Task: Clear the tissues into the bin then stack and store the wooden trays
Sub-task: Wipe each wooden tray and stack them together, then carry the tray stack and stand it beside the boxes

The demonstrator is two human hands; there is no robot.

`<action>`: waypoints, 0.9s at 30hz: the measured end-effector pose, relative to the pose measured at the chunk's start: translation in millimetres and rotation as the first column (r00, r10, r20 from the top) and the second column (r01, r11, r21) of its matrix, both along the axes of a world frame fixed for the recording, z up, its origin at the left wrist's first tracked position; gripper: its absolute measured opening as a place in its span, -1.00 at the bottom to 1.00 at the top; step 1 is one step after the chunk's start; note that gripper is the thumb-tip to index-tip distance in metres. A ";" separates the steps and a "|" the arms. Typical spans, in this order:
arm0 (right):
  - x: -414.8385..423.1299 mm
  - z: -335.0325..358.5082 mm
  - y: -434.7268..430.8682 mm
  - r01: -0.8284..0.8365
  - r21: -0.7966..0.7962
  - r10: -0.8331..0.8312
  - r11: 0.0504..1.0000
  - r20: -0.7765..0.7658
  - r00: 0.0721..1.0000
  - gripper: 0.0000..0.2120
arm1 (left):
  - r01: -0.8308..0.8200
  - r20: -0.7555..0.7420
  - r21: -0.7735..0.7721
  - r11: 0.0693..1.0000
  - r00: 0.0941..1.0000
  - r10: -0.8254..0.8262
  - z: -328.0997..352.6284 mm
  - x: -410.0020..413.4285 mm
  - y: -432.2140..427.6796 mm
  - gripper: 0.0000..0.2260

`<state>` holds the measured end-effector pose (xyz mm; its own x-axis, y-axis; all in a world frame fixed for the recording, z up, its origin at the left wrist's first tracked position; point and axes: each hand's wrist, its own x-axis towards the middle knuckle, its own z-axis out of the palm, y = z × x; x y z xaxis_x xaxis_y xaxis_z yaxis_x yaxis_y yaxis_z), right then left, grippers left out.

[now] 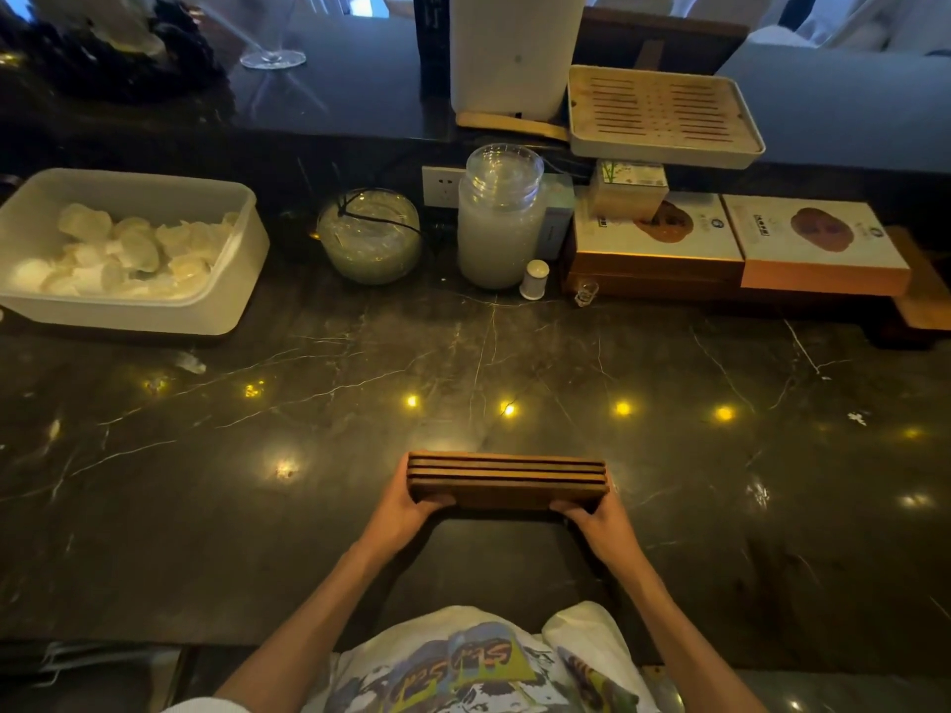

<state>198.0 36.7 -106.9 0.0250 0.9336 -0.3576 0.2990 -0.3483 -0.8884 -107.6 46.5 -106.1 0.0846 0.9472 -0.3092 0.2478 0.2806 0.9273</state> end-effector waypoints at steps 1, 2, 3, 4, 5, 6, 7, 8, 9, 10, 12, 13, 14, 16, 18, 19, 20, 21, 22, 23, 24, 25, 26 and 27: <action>-1.1 2.5 1.8 -0.001 -0.004 0.001 1.000 -0.005 1.000 -0.51 | 0.010 0.006 -0.009 1.000 1.000 -0.010 1.6 -0.5 3.0 -0.48; -2.5 6.8 4.2 -0.003 -0.011 0.003 1.000 -0.008 1.000 -0.49 | 0.022 0.011 -0.017 1.000 1.000 -0.022 4.4 -0.6 6.0 -0.47; -3.7 11.6 6.6 -0.005 -0.016 0.005 1.000 -0.013 1.000 -0.48 | 0.034 0.013 -0.023 0.999 0.999 -0.033 7.9 -0.6 8.9 -0.46; -4.6 16.5 8.3 -0.006 -0.020 0.006 1.000 -0.029 1.000 -0.48 | 0.048 0.018 -0.034 0.998 0.999 -0.047 11.8 -1.5 11.6 -0.46; -4.9 21.1 7.4 -0.003 -0.024 0.002 1.000 -0.056 0.998 -0.48 | 0.067 0.037 -0.051 0.996 0.997 -0.066 15.8 -2.8 13.1 -0.46; -4.5 25.4 4.1 0.001 -0.026 -0.003 1.000 -0.082 0.997 -0.48 | 0.086 0.064 -0.071 0.994 0.995 -0.082 20.5 -5.0 12.7 -0.46; -3.3 29.2 -1.6 0.003 -0.027 -0.006 1.000 -0.107 0.994 -0.47 | 0.098 0.088 -0.096 0.991 0.992 -0.089 25.9 -7.0 10.2 -0.46; -1.8 32.7 -9.2 0.018 -0.038 -0.023 0.999 -0.146 0.989 -0.46 | 0.096 0.108 -0.130 0.987 0.991 -0.082 31.3 -8.0 5.0 -0.47; -0.5 35.3 -17.8 0.046 -0.060 -0.058 0.997 -0.208 0.976 -0.43 | 0.080 0.127 -0.165 0.983 0.990 -0.059 35.7 -7.2 -2.1 -0.49; 0.6 37.4 -26.8 0.074 -0.082 -0.094 0.994 -0.268 0.959 -0.40 | 0.050 0.144 -0.189 0.981 0.989 -0.023 38.3 -4.5 -11.3 -0.50; 2.0 42.1 -44.1 0.104 -0.121 -0.139 0.987 -0.333 0.933 -0.36 | -0.031 0.171 -0.212 0.977 0.983 0.068 39.9 4.5 -32.6 -0.47; 2.7 45.3 -50.5 0.104 -0.133 -0.144 0.986 -0.340 0.929 -0.36 | -0.068 0.187 -0.225 0.972 0.976 0.111 39.8 9.2 -42.3 -0.44; 3.0 48.9 -56.3 0.096 -0.138 -0.138 0.986 -0.334 0.933 -0.36 | -0.098 0.208 -0.239 0.966 0.967 0.149 39.3 13.0 -51.3 -0.41; 2.5 55.2 -66.8 0.075 -0.150 -0.118 0.986 -0.300 0.947 -0.33 | -0.143 0.241 -0.264 0.954 0.948 0.208 39.8 16.4 -67.4 -0.38; 2.4 63.5 -75.6 0.054 -0.182 -0.105 0.982 -0.282 0.954 -0.27 | -0.169 0.244 -0.277 0.946 0.940 0.240 45.1 15.2 -77.4 -0.38; 3.1 70.4 -79.4 0.032 -0.193 -0.086 0.981 -0.281 0.956 -0.27 | -0.173 0.247 -0.279 0.945 0.938 0.244 50.0 14.2 -79.8 -0.38; 4.9 79.3 -81.8 0.005 -0.202 -0.065 0.979 -0.289 0.955 -0.30 | -0.171 0.257 -0.277 0.946 0.935 0.244 56.3 13.0 -79.4 -0.39; 8.4 90.7 -82.6 -0.014 -0.210 -0.050 0.978 -0.301 0.952 -0.35 | -0.163 0.274 -0.275 0.947 0.931 0.240 63.9 11.6 -76.7 -0.39; 13.3 104.5 -81.1 -0.020 -0.203 -0.044 0.979 -0.306 0.951 -0.40 | -0.151 0.294 -0.276 0.949 0.927 0.233 72.3 10.5 -72.0 -0.40; 18.7 121.0 -77.4 -0.011 -0.175 -0.042 0.985 -0.295 0.954 -0.44 | -0.132 0.313 -0.271 0.954 0.925 0.216 81.8 10.0 -65.5 -0.40; 24.0 138.5 -71.1 0.002 -0.125 -0.035 0.992 -0.257 0.966 -0.45 | -0.108 0.323 -0.260 0.960 0.927 0.191 92.8 10.1 -58.6 -0.39; 28.4 156.8 -62.3 -0.001 -0.067 -0.011 0.998 -0.176 0.984 -0.40 | -0.077 0.322 -0.244 0.967 0.934 0.156 103.9 11.1 -51.4 -0.39; 31.1 174.3 -50.7 -0.040 -0.016 0.039 0.999 -0.056 0.998 -0.31 | -0.038 0.315 -0.222 0.974 0.943 0.108 115.4 12.4 -44.5 -0.39; 31.3 191.0 -38.7 -0.119 0.012 0.118 0.993 0.083 0.989 -0.22 | 0.011 0.303 -0.194 0.981 0.952 0.049 125.7 14.2 -38.2 -0.39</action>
